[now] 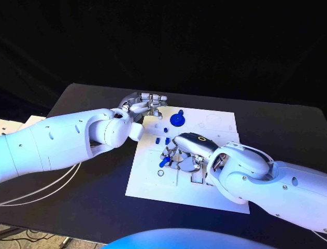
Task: Assemble the parts on the task board
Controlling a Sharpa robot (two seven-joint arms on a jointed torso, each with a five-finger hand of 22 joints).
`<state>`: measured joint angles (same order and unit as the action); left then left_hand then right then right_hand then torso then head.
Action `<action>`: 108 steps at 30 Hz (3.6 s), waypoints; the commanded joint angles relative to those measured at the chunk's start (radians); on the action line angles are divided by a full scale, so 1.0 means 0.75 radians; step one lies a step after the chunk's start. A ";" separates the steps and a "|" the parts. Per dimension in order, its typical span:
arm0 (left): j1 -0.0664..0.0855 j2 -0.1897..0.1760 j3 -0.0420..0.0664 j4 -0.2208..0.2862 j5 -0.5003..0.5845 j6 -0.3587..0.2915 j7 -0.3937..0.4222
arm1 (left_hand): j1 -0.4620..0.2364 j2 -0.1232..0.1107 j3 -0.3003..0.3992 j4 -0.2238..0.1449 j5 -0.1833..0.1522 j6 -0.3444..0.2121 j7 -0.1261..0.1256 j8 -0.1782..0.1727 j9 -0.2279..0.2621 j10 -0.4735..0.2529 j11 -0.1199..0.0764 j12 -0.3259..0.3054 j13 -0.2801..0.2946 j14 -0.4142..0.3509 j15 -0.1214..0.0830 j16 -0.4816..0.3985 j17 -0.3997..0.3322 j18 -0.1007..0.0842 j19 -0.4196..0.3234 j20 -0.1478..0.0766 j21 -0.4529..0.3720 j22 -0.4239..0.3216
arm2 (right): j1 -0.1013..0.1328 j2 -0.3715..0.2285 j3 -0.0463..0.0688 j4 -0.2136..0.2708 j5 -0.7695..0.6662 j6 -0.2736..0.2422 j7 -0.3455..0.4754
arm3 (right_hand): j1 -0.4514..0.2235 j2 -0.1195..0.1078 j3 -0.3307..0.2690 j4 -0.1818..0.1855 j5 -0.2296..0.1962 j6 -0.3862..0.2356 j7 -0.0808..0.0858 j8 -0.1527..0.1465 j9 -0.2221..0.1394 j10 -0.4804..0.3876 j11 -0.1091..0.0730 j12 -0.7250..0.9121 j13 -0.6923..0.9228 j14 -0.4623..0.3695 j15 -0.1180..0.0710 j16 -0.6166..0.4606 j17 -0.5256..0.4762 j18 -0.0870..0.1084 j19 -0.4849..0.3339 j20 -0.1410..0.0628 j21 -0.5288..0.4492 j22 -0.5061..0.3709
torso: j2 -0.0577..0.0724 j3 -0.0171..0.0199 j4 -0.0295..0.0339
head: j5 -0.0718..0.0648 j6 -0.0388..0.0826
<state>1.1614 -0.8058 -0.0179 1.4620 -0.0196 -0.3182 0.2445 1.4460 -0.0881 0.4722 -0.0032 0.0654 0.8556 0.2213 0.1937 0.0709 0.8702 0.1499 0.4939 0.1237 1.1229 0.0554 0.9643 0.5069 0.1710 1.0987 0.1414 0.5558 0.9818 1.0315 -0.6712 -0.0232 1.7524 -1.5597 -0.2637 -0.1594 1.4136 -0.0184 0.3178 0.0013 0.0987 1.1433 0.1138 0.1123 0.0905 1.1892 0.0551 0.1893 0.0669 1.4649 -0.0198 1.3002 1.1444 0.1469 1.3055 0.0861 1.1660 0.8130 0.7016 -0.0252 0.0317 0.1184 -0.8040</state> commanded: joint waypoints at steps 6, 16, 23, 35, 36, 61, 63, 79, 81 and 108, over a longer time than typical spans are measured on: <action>0.000 0.003 0.001 0.007 -0.004 0.026 0.005 | -0.005 0.004 -0.006 -0.002 0.004 -0.007 0.014 0.008 0.001 -0.011 0.002 0.008 -0.002 -0.007 -0.001 0.006 -0.002 0.015 -0.004 0.009 0.004 0.000 | -0.016 0.024 -0.002 -0.015 -0.051 0.105 -0.014 | -0.013 0.004 0.005 0.002 -0.008 0.000 0.012 0.001 0.012 0.001 0.005 -0.005 -0.001 0.049 -0.005 -0.001 0.001 -0.019 -0.006 -0.006 -0.004 0.002 | 0.001 0.0024 -0.0017 | 0.006 -0.010; 0.000 0.003 0.001 0.026 -0.004 0.034 0.000 | -0.005 0.004 -0.006 -0.003 0.004 -0.008 0.014 0.010 0.001 -0.013 0.002 0.010 -0.002 -0.008 -0.001 0.006 -0.002 0.015 -0.005 0.009 0.004 0.000 | -0.025 0.045 -0.004 -0.026 -0.104 0.105 -0.061 | -0.013 0.003 0.006 0.002 -0.008 -0.001 0.012 0.001 0.012 0.002 0.005 -0.005 -0.001 0.049 -0.005 -0.001 0.001 -0.019 -0.004 -0.006 -0.002 0.006 | 0.000 0.0022 -0.0024 | 0.012 -0.017; 0.000 0.000 0.001 0.022 -0.004 0.032 0.001 | -0.005 0.004 -0.006 -0.003 0.004 -0.008 0.014 0.010 0.001 -0.013 0.002 0.010 -0.002 -0.008 -0.001 0.006 -0.002 0.015 -0.005 0.009 0.004 0.000 | -0.027 0.063 -0.006 -0.036 -0.127 0.128 -0.080 | -0.013 0.003 0.006 0.002 -0.008 -0.001 0.012 0.001 0.012 0.002 0.005 -0.005 -0.001 0.049 -0.005 -0.001 0.001 -0.019 -0.004 -0.006 -0.002 0.006 | 0.000 0.0016 -0.0005 | 0.006 -0.019; 0.000 -0.007 0.001 0.023 -0.004 0.030 -0.001 | -0.005 0.004 -0.006 -0.003 0.004 -0.008 0.014 0.010 0.001 -0.013 0.002 0.010 -0.002 -0.008 -0.001 0.006 -0.002 0.015 -0.005 0.009 0.004 0.000 | -0.029 0.074 -0.010 -0.044 -0.169 0.185 -0.115 | -0.012 0.003 0.007 0.000 -0.007 0.000 0.012 0.001 0.012 0.003 0.004 -0.005 0.000 0.050 -0.005 0.003 0.006 -0.020 -0.003 -0.005 0.000 0.009 | 0.000 0.0017 -0.0008 | 0.009 -0.030; 0.000 -0.007 0.001 0.023 -0.004 0.030 -0.001 | -0.005 0.004 -0.006 -0.003 0.004 -0.008 0.014 0.010 0.001 -0.013 0.002 0.010 -0.002 -0.008 -0.001 0.006 -0.002 0.015 -0.005 0.009 0.004 0.000 | -0.030 0.075 -0.011 -0.044 -0.173 0.189 -0.117 | -0.012 0.003 0.007 0.000 -0.007 0.000 0.012 0.001 0.012 0.003 0.004 -0.005 0.000 0.050 -0.005 0.003 0.006 -0.020 -0.003 -0.005 0.000 0.009 | 0.000 0.0017 -0.0008 | 0.009 -0.030; 0.000 0.001 0.001 0.017 -0.004 0.030 -0.002 | -0.005 0.004 -0.006 -0.003 0.004 -0.008 0.014 0.010 0.001 -0.013 0.002 0.010 -0.002 -0.008 -0.001 0.006 -0.002 0.015 -0.005 0.009 0.004 0.000 | -0.030 0.103 -0.023 -0.046 -0.164 0.176 -0.150 | -0.069 -0.064 -0.019 0.021 0.027 -0.135 0.065 -0.067 -0.018 -0.142 0.058 -0.084 -0.007 0.024 0.039 -0.029 -0.046 -0.004 -0.071 0.020 -0.068 -0.099 | 0.000 0.0009 0.0021 | 0.004 -0.037; 0.000 0.002 0.001 0.016 -0.004 0.030 -0.003 | -0.005 0.004 -0.006 -0.003 0.004 -0.008 0.014 0.010 0.001 -0.013 0.002 0.010 -0.002 -0.008 -0.001 0.006 -0.002 0.015 -0.005 0.009 0.004 0.000 | -0.030 0.104 -0.025 -0.047 -0.160 0.165 -0.144 | -0.071 -0.076 -0.026 0.019 0.045 -0.166 0.075 -0.067 -0.026 -0.183 0.071 -0.094 -0.005 0.009 0.049 -0.048 -0.075 0.003 -0.095 0.031 -0.093 -0.138 | 0.000 0.0012 0.0009 | 0.007 -0.039; 0.000 0.005 0.001 0.012 -0.004 0.035 -0.011 | -0.004 0.002 -0.006 -0.007 0.004 -0.012 0.015 0.015 0.001 -0.016 0.002 0.014 -0.002 -0.010 -0.001 0.007 -0.004 0.016 -0.006 0.009 0.004 0.000 | -0.036 0.078 -0.029 -0.024 -0.125 -0.048 -0.095 | -0.075 -0.110 -0.125 0.006 0.086 -0.305 0.096 -0.065 -0.032 -0.403 0.104 -0.090 0.000 -0.139 0.081 -0.221 -0.354 0.048 -0.230 0.066 -0.276 -0.404 | 0.000 0.0026 -0.0007 | 0.007 -0.040; 0.000 0.003 0.001 0.011 -0.004 0.035 -0.011 | -0.004 0.002 -0.006 -0.007 0.004 -0.012 0.015 0.015 0.001 -0.016 0.002 0.014 -0.002 -0.010 -0.001 0.007 -0.004 0.016 -0.006 0.009 0.004 0.000 | -0.039 0.059 -0.028 -0.010 -0.108 -0.067 -0.076 | -0.072 -0.113 -0.150 0.003 0.085 -0.321 0.091 -0.064 -0.031 -0.429 0.106 -0.076 0.003 -0.158 0.083 -0.235 -0.384 0.051 -0.238 0.069 -0.298 -0.426 | 0.000 0.0034 -0.0022 | 0.005 -0.036; -0.001 0.000 0.001 -0.007 -0.004 0.046 0.003 | -0.034 0.004 -0.020 0.011 0.003 -0.028 0.017 0.035 0.001 -0.033 0.006 0.032 -0.006 -0.017 0.005 0.013 -0.009 0.014 -0.013 0.016 -0.002 -0.005 | 0.052 -0.587 -0.017 0.269 0.228 -0.060 -0.322 | -0.207 -0.037 -0.428 0.224 0.225 -0.146 -0.010 0.098 0.022 0.281 -0.045 1.437 1.418 0.092 -0.037 0.214 0.261 -0.049 0.127 -0.051 0.112 0.187 | -0.024 0.0029 -0.0707 | -0.142 0.061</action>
<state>1.1610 -0.8064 -0.0180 1.4563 -0.0196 -0.3039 0.2345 1.4284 -0.0871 0.4608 0.0026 0.0654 0.8411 0.2141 0.2166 0.0702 0.8522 0.1535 0.5144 0.1204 1.1190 0.0593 0.9693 0.5015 0.1710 1.0915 0.1486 0.5558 0.9793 1.0709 -1.1098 -0.0359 1.9480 -1.3892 -0.3021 -0.3124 1.2613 -0.0481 -0.0039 0.1682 0.2651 1.0313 0.1086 0.1847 0.1067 1.3962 0.0192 1.2427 1.0921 1.4665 -0.0438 1.4588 1.3070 0.1219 1.3970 0.0518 1.2475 0.9534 0.6852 -0.0235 -0.0134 0.0257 -0.7602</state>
